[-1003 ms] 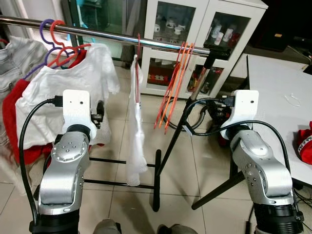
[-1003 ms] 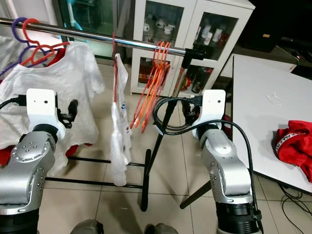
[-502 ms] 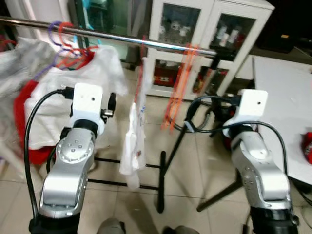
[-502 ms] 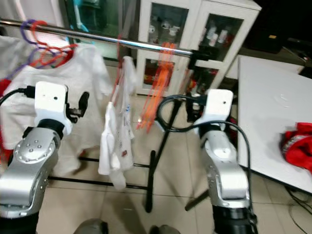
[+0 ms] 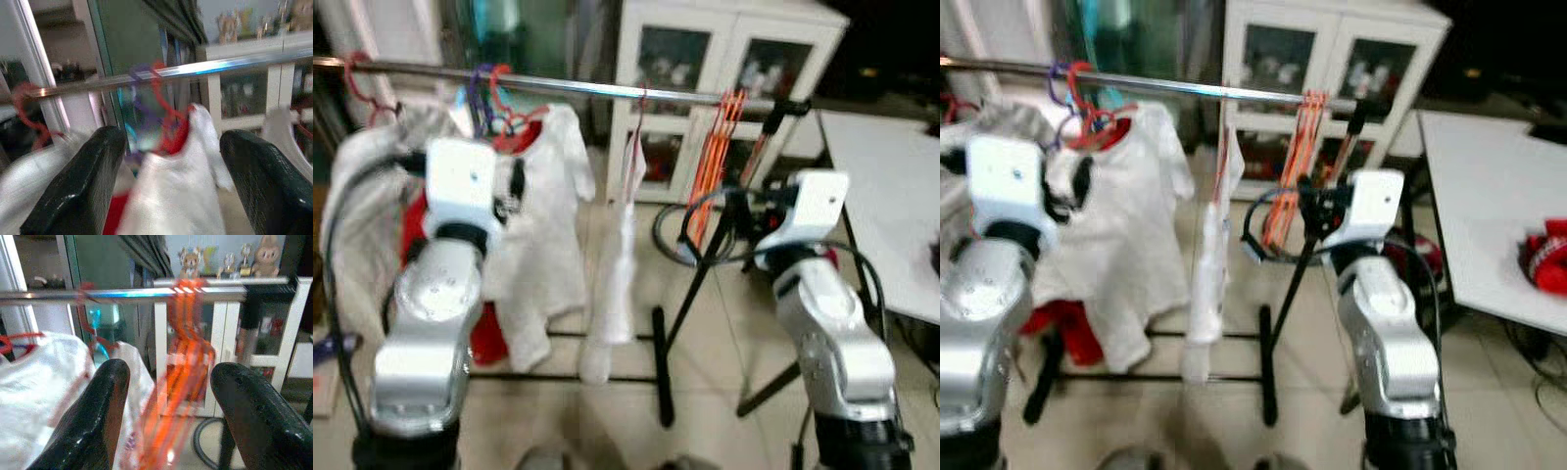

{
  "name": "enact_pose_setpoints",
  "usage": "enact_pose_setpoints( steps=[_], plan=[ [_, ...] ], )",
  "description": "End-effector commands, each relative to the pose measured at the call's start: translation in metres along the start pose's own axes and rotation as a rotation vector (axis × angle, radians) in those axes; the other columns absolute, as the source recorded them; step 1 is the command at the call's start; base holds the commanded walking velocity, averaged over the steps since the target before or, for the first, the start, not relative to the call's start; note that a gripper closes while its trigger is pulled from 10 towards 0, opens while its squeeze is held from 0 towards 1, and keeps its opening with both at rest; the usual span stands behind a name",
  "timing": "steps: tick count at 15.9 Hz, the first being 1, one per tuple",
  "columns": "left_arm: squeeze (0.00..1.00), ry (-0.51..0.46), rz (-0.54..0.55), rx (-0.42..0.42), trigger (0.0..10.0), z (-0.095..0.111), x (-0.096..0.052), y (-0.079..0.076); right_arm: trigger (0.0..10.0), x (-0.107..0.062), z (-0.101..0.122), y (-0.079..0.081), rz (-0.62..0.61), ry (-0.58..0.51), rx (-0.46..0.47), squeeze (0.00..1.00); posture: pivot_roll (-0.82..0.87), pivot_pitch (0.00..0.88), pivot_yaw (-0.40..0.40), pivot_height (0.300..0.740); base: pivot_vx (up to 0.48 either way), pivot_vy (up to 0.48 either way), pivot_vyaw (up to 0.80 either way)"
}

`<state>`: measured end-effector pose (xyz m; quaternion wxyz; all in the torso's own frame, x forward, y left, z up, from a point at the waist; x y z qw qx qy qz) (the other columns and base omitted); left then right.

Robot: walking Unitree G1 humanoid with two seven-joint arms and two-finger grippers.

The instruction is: Hang hanger

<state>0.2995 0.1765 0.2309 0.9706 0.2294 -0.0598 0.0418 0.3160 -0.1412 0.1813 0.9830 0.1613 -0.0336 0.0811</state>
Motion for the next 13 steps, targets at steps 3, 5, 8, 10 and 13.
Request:
enact_pose_setpoints(
  steps=[3,5,8,10,13],
  plan=[
    [0.0,0.082,0.07,-0.052,10.0,-0.009,0.009,0.014,10.0,0.005,0.012,0.012,0.043,-0.029,0.043,0.0,0.08,0.0,-0.095,0.74,0.0,0.48,0.0],
    [0.0,0.081,0.051,-0.028,10.0,-0.007,0.012,0.01,10.0,0.006,0.009,0.017,0.074,-0.009,0.021,0.0,0.08,0.002,-0.096,0.74,0.0,0.48,-0.4],
    [0.0,0.073,0.059,-0.016,10.0,-0.004,0.017,0.013,10.0,0.005,0.005,0.017,0.074,0.015,0.03,0.0,0.08,0.003,-0.11,0.74,0.0,0.48,-0.8],
    [0.0,0.076,0.054,0.001,10.0,-0.005,0.02,0.014,10.0,0.006,0.004,0.018,0.079,0.022,0.036,0.0,0.08,0.008,-0.111,0.74,0.0,0.48,-0.8],
    [0.0,0.092,0.039,0.012,10.0,-0.009,0.02,0.014,10.0,0.004,0.001,0.018,0.084,0.038,0.032,0.0,0.08,0.02,-0.105,0.74,0.0,0.48,-0.8]
  ],
)
Point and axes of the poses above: a point about 5 cm out from each wrist's last joint towards the gripper, its own x axis pointing out of the wrist towards the gripper, its own z axis along the axis of the wrist's last joint, y = z × x, the point moved 3 cm from there along x, pointing out of the wrist towards the gripper, and after that the axes turned 11 degrees about x, right-handed, at the moved point
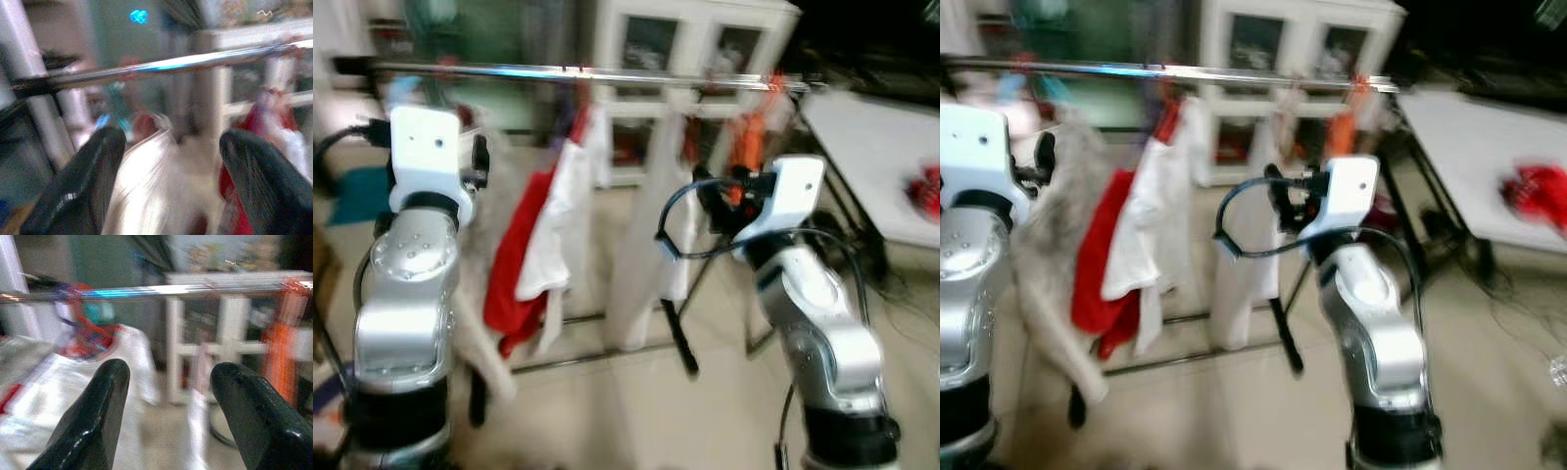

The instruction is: Hang hanger

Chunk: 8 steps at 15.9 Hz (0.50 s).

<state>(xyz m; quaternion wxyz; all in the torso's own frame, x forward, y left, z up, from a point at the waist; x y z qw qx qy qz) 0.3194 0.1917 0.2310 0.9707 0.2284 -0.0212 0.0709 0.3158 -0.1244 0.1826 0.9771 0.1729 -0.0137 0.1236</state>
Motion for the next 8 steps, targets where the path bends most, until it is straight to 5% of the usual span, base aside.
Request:
enact_pose_setpoints(
  steps=[1,6,8],
  plan=[
    [0.0,0.01,-0.01,0.002,10.0,-0.003,-0.001,0.0,10.0,-0.001,0.003,0.001,0.003,-0.004,-0.001,0.0,0.08,0.021,-0.103,0.74,0.0,0.48,-0.8],
    [0.0,0.016,-0.09,-0.043,10.0,-0.004,-0.01,-0.02,10.0,-0.008,-0.003,0.002,-0.005,0.012,0.031,0.0,0.07,0.034,-0.075,0.74,0.0,0.48,-0.8],
    [0.0,0.026,-0.125,-0.072,10.0,-0.004,-0.015,-0.024,10.0,-0.008,-0.004,0.004,0.002,0.016,0.011,0.0,0.08,0.039,-0.078,0.74,0.0,0.0,0.0]
  ],
)
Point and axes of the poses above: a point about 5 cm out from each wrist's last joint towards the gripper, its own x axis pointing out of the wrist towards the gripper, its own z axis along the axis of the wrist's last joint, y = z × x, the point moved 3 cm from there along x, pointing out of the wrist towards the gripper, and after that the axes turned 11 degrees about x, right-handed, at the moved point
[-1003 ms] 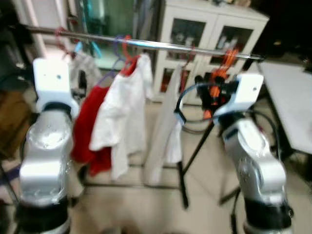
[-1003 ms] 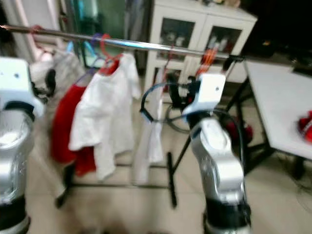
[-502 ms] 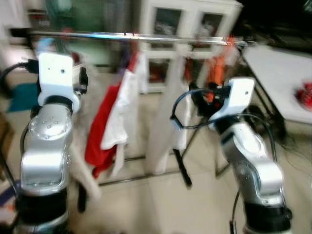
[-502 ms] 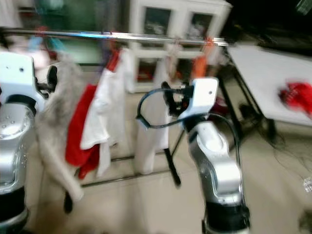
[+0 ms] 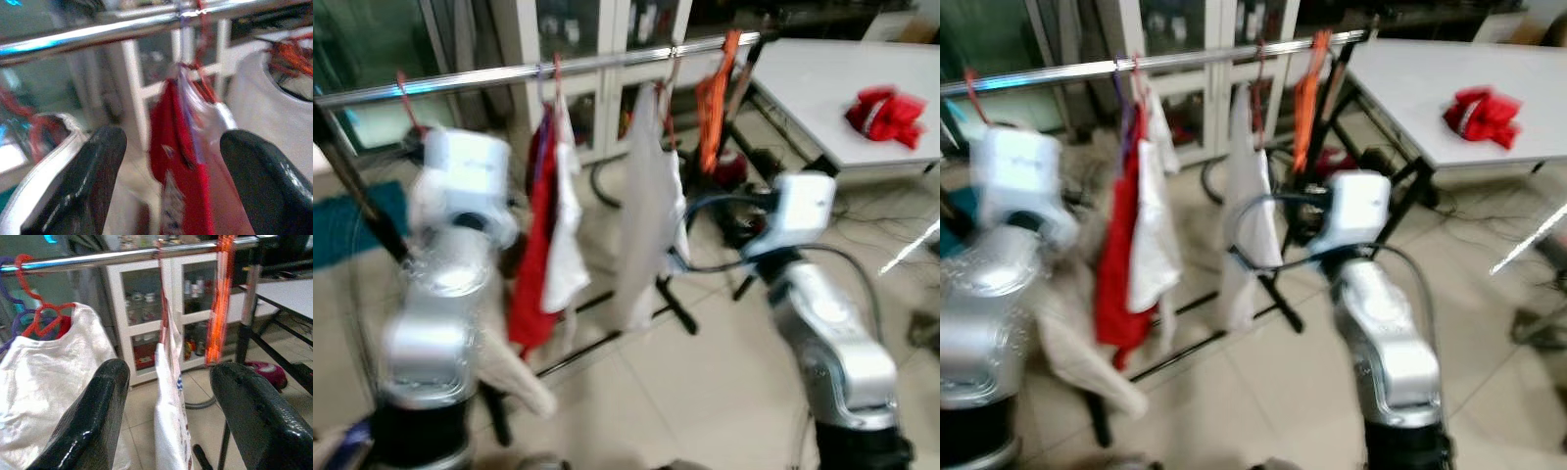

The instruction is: Hang hanger

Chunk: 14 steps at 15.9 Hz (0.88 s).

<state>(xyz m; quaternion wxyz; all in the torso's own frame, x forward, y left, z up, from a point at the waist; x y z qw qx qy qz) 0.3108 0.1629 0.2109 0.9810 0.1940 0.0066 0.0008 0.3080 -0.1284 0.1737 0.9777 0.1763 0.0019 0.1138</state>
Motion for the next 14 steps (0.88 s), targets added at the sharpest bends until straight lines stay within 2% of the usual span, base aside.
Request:
enact_pose_setpoints(
  steps=[1,3,4,6,7,8,9,10,14],
  plan=[
    [0.0,0.003,0.028,0.003,10.0,0.0,-0.005,0.009,10.0,0.001,0.003,0.009,0.031,-0.011,0.001,0.0,0.08,0.036,-0.081,0.74,0.0,0.0,0.0],
    [0.0,-0.057,0.067,0.078,10.0,0.006,-0.01,0.013,10.0,0.002,0.004,0.013,0.058,-0.009,0.002,0.0,0.09,0.04,-0.095,0.74,0.0,0.0,0.0],
    [0.0,-0.041,0.128,0.084,10.0,0.004,-0.014,0.021,10.0,0.003,0.002,0.018,0.095,0.006,-0.005,0.0,0.1,0.045,-0.101,0.74,0.0,0.0,0.0],
    [0.0,0.026,0.172,0.049,10.0,-0.003,-0.018,0.031,10.0,0.004,0.002,0.024,0.135,0.015,-0.01,0.0,0.11,0.051,-0.103,0.74,0.0,0.0,0.0],
    [0.0,0.029,0.195,0.023,10.0,-0.002,-0.017,0.038,10.0,0.006,0.003,0.028,0.16,0.019,-0.007,0.0,0.12,0.051,-0.11,0.74,0.0,0.0,0.0],
    [1.0,0.01,0.217,0.013,10.0,0.002,-0.011,0.051,10.0,0.008,0.004,0.041,0.248,0.044,-0.008,0.0,0.13,0.056,-0.118,0.74,0.0,0.0,0.0],
    [1.0,0.011,0.216,0.008,10.0,0.003,-0.006,0.056,10.0,0.008,0.003,0.048,0.301,0.059,-0.022,0.0,0.13,0.056,-0.117,0.74,0.0,0.0,0.0],
    [1.0,0.043,0.207,0.029,10.0,0.004,0.005,0.066,10.0,0.006,0.004,0.061,0.392,0.086,-0.072,0.0,0.13,0.062,-0.106,0.74,0.0,0.0,0.0],
    [1.0,0.084,0.167,0.066,10.0,0.01,0.024,0.079,10.0,0.003,0.008,0.073,0.49,0.109,-0.124,0.0,0.12,0.082,-0.101,0.74,0.0,0.0,0.0]
  ],
)
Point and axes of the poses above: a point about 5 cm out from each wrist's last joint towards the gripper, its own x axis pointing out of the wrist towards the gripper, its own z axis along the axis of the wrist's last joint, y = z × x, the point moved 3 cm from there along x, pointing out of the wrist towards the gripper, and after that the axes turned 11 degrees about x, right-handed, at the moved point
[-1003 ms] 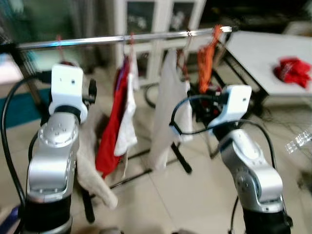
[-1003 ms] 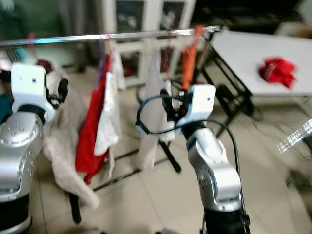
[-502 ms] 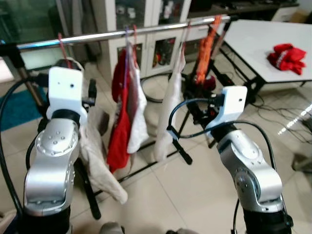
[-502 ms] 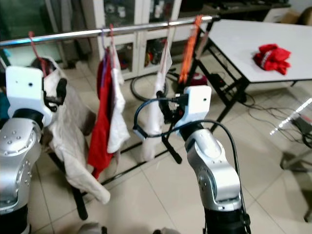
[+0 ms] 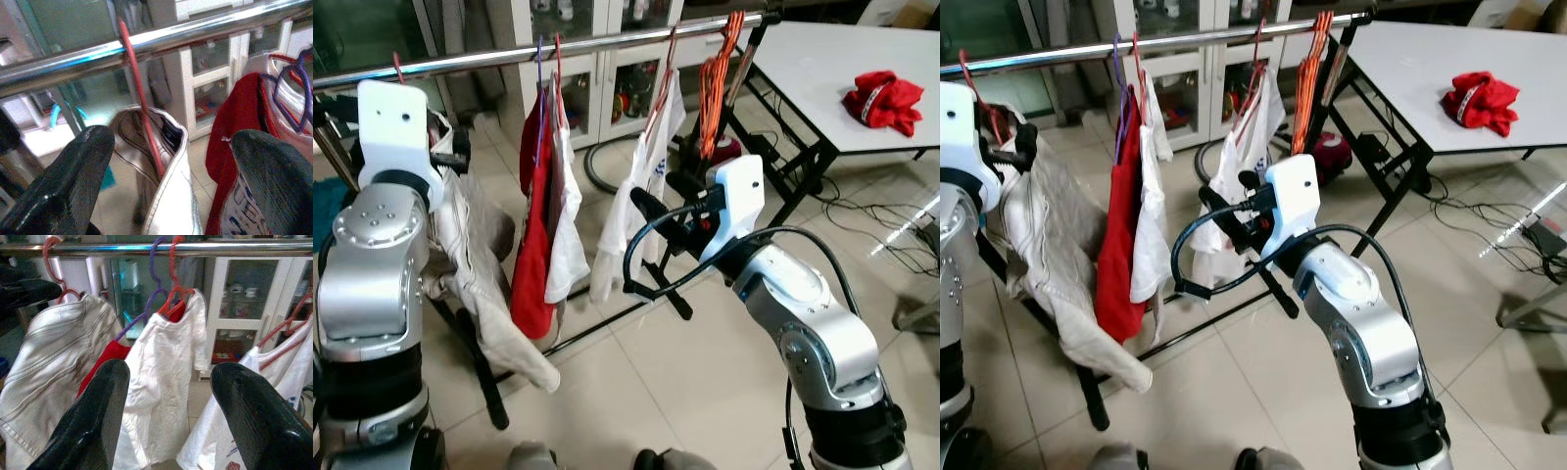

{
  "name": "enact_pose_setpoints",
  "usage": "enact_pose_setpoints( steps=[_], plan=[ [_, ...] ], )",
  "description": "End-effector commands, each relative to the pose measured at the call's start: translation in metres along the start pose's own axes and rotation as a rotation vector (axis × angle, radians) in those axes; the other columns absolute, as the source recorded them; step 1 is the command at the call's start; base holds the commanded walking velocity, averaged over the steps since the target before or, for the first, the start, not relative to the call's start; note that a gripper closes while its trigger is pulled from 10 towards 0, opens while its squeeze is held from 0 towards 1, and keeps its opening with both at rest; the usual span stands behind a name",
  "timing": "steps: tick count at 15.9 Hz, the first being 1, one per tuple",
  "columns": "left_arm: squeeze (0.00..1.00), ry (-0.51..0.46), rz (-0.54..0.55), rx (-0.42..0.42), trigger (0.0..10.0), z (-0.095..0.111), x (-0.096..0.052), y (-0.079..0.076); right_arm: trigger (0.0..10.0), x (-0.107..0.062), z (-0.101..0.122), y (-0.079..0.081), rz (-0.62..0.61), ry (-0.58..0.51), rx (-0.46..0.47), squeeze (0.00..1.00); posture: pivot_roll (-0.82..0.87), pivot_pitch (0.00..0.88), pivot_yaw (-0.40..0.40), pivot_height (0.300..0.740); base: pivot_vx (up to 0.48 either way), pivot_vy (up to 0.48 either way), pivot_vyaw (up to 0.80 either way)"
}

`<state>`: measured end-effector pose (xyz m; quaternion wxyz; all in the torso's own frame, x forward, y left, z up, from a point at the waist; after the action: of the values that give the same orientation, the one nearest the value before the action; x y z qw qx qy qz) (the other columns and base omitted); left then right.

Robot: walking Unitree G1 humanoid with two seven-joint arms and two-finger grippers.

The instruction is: Hang hanger

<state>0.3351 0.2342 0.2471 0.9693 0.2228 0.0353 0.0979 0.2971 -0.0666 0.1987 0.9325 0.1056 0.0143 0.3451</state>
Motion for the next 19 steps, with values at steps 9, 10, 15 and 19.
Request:
enact_pose_setpoints(
  steps=[9,10,15,19],
  plan=[
    [0.0,0.093,0.005,-0.041,10.0,0.011,0.049,0.027,10.0,-0.001,0.006,0.021,0.093,0.04,-0.023,0.0,0.12,0.158,-0.078,0.74,0.0,0.0,0.0],
    [0.0,0.118,0.037,-0.043,10.0,0.007,0.055,0.033,10.0,-0.001,0.006,0.021,0.093,0.041,-0.026,0.0,0.12,0.16,-0.079,0.74,0.0,0.0,0.0],
    [0.0,0.119,0.133,-0.089,10.0,0.002,0.064,0.054,10.0,-0.003,0.006,0.022,0.085,0.045,-0.027,0.0,0.12,0.174,-0.071,0.74,0.0,0.0,0.0],
    [0.0,-0.131,0.066,-0.238,10.0,0.043,0.057,0.052,10.0,-0.006,0.01,0.024,0.095,0.032,-0.031,0.0,0.11,0.166,-0.071,0.74,0.0,0.0,0.0]
  ],
)
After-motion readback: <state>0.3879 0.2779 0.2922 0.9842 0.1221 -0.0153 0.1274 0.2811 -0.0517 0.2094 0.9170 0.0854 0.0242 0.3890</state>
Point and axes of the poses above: a point about 5 cm out from each wrist's last joint towards the gripper, its own x axis pointing out of the wrist towards the gripper, its own z axis along the axis of the wrist's last joint, y = z × x, the point moved 3 cm from there along x, pointing out of the wrist towards the gripper, and after that the axes turned 11 degrees about x, right-handed, at the moved point
